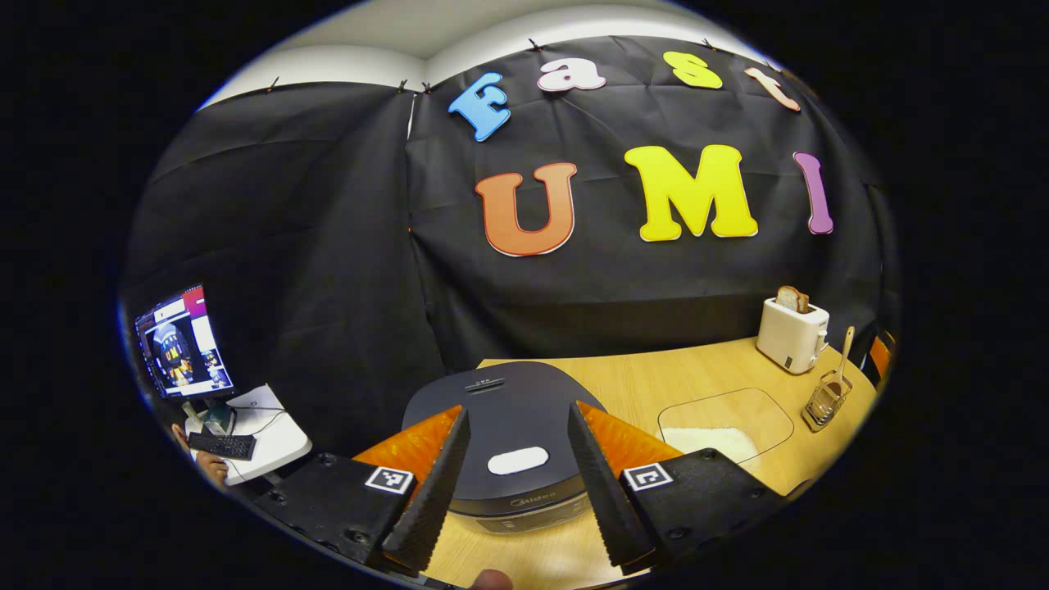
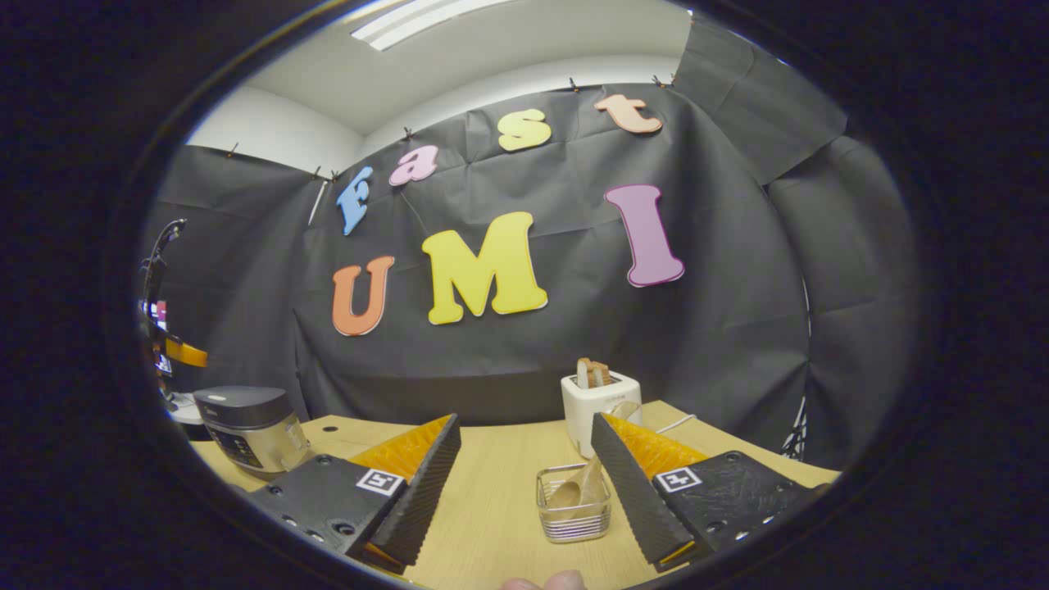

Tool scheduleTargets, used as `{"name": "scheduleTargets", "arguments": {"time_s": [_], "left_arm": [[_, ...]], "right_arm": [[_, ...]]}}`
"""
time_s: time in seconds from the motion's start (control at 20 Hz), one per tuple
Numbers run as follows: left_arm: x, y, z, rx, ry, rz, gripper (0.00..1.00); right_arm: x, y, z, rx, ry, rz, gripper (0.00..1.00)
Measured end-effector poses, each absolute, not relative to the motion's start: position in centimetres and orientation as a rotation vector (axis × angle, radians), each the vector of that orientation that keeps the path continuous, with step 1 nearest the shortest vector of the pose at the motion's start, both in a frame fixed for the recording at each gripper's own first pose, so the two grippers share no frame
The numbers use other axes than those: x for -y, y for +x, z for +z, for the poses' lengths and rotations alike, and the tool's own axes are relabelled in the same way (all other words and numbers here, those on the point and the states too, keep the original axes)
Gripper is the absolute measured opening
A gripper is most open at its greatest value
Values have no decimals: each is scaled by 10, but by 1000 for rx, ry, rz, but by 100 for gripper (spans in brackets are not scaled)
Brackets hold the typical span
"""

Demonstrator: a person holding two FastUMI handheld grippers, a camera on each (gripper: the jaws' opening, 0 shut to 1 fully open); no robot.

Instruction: Close the left gripper, press the button to open the rice cooker; take a wooden spoon from the chopstick holder with the right hand, scoop a spoonful of rice and pour it into the rice cooker, then put the wooden spoon back into the chopstick holder.

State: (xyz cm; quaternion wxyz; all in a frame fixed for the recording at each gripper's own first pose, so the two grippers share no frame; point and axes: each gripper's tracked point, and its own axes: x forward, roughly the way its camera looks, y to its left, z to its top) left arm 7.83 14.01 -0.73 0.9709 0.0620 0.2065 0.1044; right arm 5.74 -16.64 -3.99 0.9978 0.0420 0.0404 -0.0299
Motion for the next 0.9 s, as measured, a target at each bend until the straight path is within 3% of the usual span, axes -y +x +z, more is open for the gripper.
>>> {"name": "scheduleTargets", "arguments": {"time_s": [0.15, 0.2, 0.3, 0.5, 0.7, 0.9], "left_arm": [[-140, 94, -18, -514, 70, 204, 54], [-138, 94, -24, -560, 37, 201, 40], [-133, 94, -38, -646, -41, 190, 25], [-143, 92, -52, -735, -102, 248, 8], [-140, 80, -79, -845, -212, 277, 3], [-145, 81, -78, -844, -199, 312, 3]], "right_arm": [[170, 58, -43, -86, 102, -49, 92], [175, 57, -43, -80, 103, -53, 95], [184, 56, -41, -62, 110, -61, 95], [199, 55, -44, -55, 135, -74, 95], [208, 55, -53, -57, 173, -82, 95], [212, 56, -59, -68, 195, -83, 95]]}}
